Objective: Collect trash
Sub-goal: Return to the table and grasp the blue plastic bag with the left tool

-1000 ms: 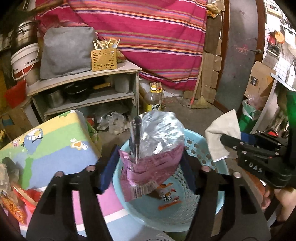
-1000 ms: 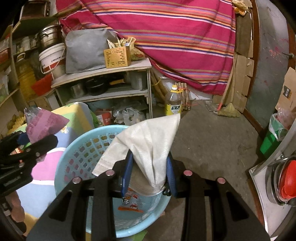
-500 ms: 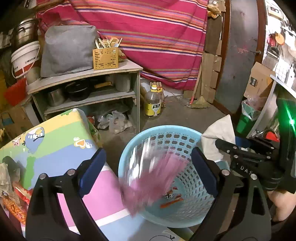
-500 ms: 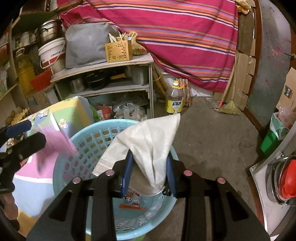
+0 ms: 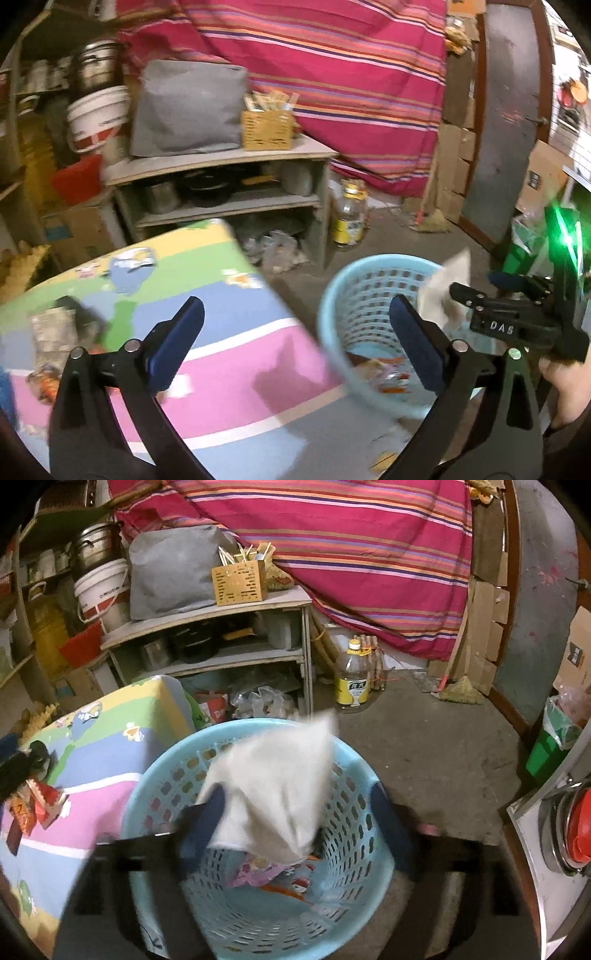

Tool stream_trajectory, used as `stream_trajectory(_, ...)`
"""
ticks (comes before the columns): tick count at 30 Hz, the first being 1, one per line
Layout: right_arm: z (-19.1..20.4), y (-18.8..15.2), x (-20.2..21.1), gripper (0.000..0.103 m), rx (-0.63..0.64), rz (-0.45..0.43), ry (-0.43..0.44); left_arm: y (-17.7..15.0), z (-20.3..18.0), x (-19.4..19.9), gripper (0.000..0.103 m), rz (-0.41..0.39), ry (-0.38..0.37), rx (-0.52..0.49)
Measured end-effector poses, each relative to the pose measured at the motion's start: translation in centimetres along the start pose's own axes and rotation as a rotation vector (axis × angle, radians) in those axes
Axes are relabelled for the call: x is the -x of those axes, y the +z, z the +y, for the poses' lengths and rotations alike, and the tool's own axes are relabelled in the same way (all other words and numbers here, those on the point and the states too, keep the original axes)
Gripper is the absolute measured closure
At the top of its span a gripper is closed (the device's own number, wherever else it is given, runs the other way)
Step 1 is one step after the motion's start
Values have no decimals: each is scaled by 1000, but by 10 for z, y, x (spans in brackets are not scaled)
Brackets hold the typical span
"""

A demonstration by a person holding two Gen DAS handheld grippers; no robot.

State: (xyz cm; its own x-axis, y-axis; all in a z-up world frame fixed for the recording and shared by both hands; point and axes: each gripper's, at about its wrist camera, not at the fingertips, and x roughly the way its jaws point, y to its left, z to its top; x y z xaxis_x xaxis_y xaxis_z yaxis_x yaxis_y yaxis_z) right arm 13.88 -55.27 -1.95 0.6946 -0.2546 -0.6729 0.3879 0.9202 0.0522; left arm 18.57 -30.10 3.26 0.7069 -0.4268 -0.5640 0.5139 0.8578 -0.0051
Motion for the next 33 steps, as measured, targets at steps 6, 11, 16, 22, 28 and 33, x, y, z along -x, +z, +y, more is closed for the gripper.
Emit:
stream_trajectory(6, 20, -3, 3, 18, -14, -8, -40, -16, 71, 38, 5, -23, 118, 53)
stream_trajectory(11, 55, -5, 23, 14, -35, -77, -6, -38, 141, 66, 5, -19, 228, 118)
stream_trajectory(16, 127, -12, 41, 7, 16, -140, 50, -69, 220, 90, 5, 11, 341, 218)
stream_trajectory(22, 213, -25, 49, 7, 88, -139, 125, -116, 303, 107, 5, 66, 455, 307)
stream_trajectory(28, 269, -48, 48, 6, 137, -92, 139, -156, 360, 109, 5, 136, 487, 377)
stream_trajectory(33, 295, -65, 51, 6, 148, -72, 143, -177, 383, 103, 6, 174, 469, 399)
